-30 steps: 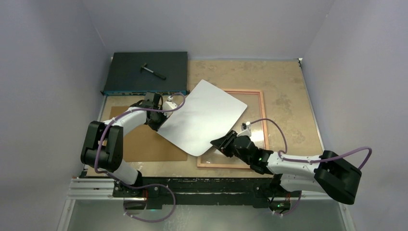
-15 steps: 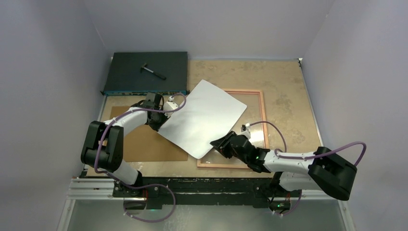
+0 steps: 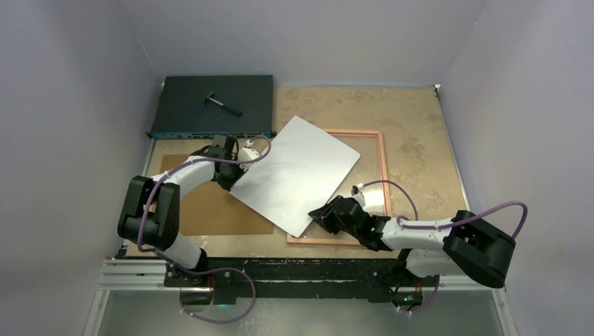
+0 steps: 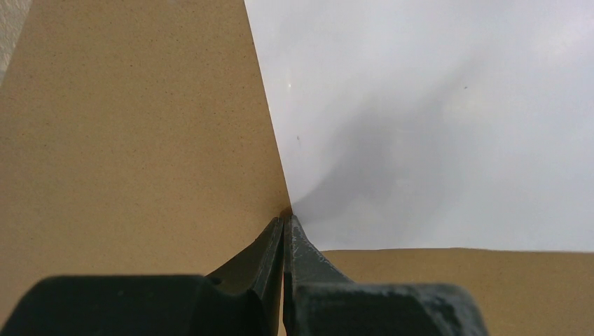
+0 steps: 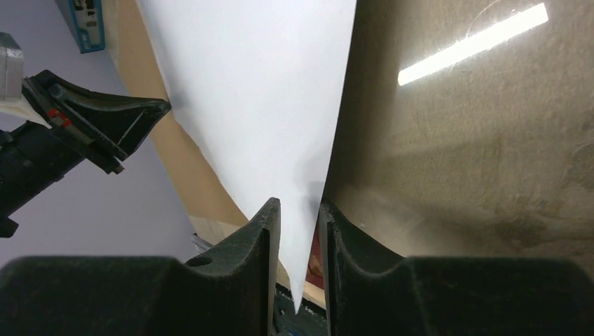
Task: Put the photo into the frame
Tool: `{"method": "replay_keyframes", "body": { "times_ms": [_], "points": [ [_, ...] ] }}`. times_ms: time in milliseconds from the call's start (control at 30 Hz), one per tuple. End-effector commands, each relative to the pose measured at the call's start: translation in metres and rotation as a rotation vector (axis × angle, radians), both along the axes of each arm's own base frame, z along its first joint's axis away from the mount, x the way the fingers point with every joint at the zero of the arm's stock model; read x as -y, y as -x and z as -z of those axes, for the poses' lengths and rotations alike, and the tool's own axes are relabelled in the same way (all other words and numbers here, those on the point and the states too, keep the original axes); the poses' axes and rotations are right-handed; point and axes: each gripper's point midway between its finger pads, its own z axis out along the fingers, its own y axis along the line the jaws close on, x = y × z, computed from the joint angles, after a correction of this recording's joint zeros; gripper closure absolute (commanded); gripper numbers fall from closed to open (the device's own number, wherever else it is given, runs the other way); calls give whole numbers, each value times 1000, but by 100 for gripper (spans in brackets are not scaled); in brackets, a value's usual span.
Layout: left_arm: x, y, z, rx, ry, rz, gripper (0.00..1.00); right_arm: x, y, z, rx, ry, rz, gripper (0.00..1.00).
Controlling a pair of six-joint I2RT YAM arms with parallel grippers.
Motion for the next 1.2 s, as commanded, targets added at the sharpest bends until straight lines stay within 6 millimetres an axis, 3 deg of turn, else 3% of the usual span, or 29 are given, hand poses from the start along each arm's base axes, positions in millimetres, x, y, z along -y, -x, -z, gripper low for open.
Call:
{"method": "replay_keyframes", "body": {
  "times_ms": [0,400,600,733,833,1167],
  "points": [
    [12,5,-1,-14,39,25,99,1,-2,-7,-1,-19,36,70],
    [13,4,-3,-12,38,27,99,-6,-7,-2,15,-44,36,72],
    [13,3,-7,-7,36,29,99,-6,-15,-17,74,-105,70,73],
    [13,3,-10,-11,30,28,99,-2,-17,-26,102,-114,81,85],
    [13,3,-14,-11,35,31,99,4,-16,-29,109,-84,81,100],
    [20,11,-33,-26,73,64,95,45,-14,-45,144,172,76,100]
  ]
}}
